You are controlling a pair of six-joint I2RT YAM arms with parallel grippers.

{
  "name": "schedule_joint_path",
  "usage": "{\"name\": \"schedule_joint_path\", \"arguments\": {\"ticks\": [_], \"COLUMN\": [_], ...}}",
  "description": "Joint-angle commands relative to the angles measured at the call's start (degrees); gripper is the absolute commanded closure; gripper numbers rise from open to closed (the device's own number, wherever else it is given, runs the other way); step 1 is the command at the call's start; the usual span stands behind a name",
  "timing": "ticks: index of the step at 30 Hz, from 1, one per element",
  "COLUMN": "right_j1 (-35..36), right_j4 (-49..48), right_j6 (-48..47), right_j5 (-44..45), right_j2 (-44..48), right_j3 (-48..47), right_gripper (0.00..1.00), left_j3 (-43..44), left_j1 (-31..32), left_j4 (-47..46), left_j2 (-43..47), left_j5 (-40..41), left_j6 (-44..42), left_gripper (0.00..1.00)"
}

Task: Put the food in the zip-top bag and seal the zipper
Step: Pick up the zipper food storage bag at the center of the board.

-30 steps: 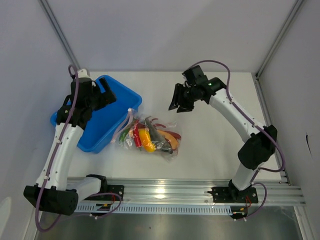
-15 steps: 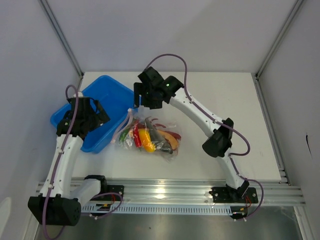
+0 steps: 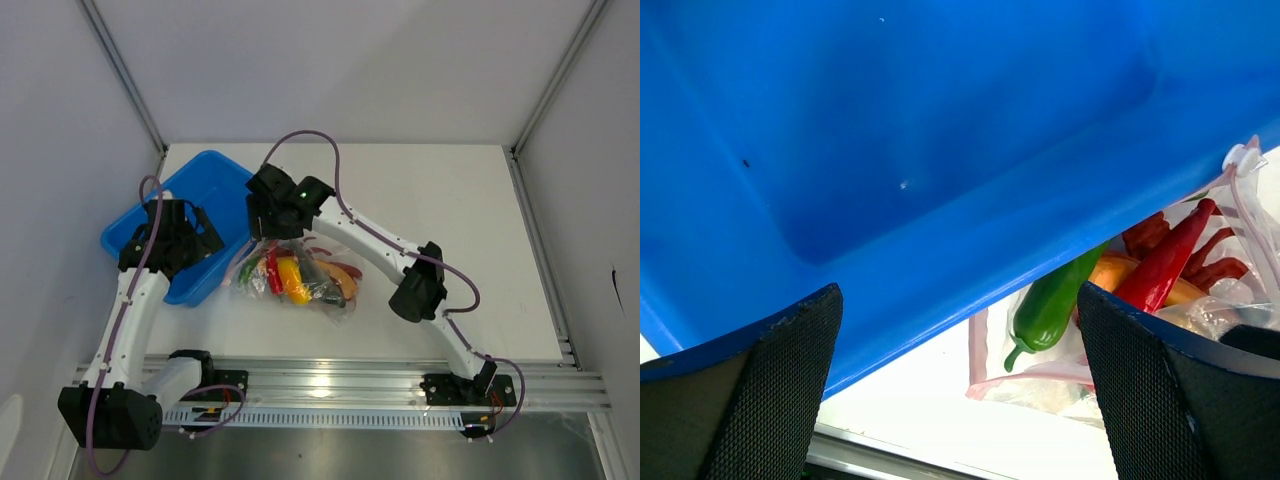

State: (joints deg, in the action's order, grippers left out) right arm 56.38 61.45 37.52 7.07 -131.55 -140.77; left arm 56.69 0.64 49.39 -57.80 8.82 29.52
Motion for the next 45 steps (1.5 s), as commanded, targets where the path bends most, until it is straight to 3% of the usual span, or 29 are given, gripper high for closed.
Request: {"name": "schedule_joint_path", "arguments": {"ticks": [1, 9, 16, 20, 21, 26, 37, 45], "right_j1": [-0.2, 0.0, 0.1, 0.2, 0.1, -0.4, -8.2, -12.7], "right_j4": [0.2, 8.4, 2.5, 0.5, 0.6, 1.3, -1.9, -4.1], "right_j6": [-0.2, -1.8, -4.0, -4.2, -4.2, -8.0, -10.9, -11.8], "right_j5": [1.2, 8.3, -1.1, -3.6, -3.6, -1.9, 0.0, -4.4], "right_j2": [-2.3, -4.5, -4.8, -4.7, -4.1, 0.8, 24.4, 38.0], "right_j3": [-1.9, -2.1, -0.9, -0.7, -0.6, 2.0, 25.5, 38.7], "right_gripper": [0.3, 0.48, 0.67, 0.88, 1.0, 1.0, 1.0, 1.0], "left_j3": [0.4, 0.6, 1.2, 1.5, 1.7, 2.4, 6.9, 6.3], "left_j1": [-0.5, -0.5, -0.5, -0.5, -0.5, -0.5, -4.1, -6.6], "left_j4": [-1.5, -1.7, -1.7, -1.7, -1.7, -2.7, -6.0, -15.8], "left_j2": [-0.3, -1.9, -4.0, -4.4, -4.4, -5.0, -13.6, -25.5], "left_j5": [-1.1, 1.0, -1.1, -0.2, -0.2, 0.3, 6.6, 16.1], "left_j6": [-0.4, -1.4, -1.4, -2.2, -2.4, -3.7, -2.8, -15.6], "left_gripper": [0.0, 0.01, 0.01, 0.01, 0.01, 0.01, 0.01, 0.0]}}
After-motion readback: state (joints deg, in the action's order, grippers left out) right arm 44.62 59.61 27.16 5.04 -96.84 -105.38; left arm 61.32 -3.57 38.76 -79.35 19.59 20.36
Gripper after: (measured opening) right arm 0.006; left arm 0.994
